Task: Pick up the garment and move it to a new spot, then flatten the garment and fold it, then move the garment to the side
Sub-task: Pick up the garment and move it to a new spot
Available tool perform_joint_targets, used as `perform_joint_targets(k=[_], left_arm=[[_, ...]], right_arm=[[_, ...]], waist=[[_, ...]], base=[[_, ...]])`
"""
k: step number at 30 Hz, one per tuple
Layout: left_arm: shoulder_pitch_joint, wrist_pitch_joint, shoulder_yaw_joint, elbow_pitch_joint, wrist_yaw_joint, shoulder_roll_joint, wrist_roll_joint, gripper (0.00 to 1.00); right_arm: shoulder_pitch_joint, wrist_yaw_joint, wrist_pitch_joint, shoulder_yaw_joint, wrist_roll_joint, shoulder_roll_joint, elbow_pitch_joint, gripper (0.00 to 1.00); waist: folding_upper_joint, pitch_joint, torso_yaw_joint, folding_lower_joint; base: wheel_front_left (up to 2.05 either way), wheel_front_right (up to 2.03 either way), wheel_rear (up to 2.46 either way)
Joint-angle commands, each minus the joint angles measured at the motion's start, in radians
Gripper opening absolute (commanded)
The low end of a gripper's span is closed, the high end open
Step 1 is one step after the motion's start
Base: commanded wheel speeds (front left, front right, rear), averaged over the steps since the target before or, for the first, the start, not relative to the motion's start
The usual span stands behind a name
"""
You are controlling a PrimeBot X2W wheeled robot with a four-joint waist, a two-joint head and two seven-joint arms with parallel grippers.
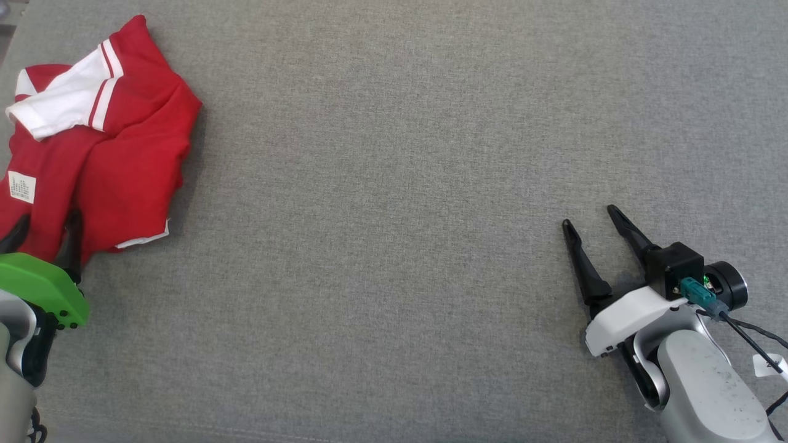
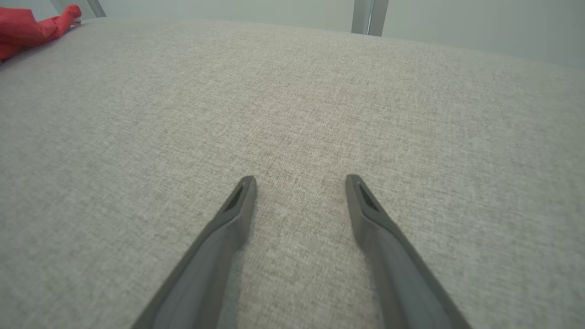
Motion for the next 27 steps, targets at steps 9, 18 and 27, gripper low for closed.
perform_joint_targets(k=[9, 18, 27], left_arm=[[-0.077, -0.089, -0.047, 0.122, 0.002, -0.003, 0.016, 0.0], [-0.182, -0.096, 0.069, -0.162, 0.012, 0.074, 0.211, 0.0], [-0.243, -0.096, 0.036, -0.485, 0.003, -0.066, 0.343, 0.0]], right_arm=[[-0.005, 0.0, 0.001, 0.002, -0.007, 0.01, 0.01, 1.0], [0.023, 0.0, 0.0, -0.017, 0.02, 0.064, 0.016, 1.0], [0.014, 0.0, 0.0, -0.005, 0.039, 0.114, 0.014, 1.0]], waist=[[0.0, -0.005, -0.006, 0.0], [0.0, -0.102, -0.033, 0.0], [0.0, -0.137, -0.152, 0.0]], base=[[0.0, 0.0, 0.0], [0.0, 0.0, 0.0], [0.0, 0.0, 0.0]])
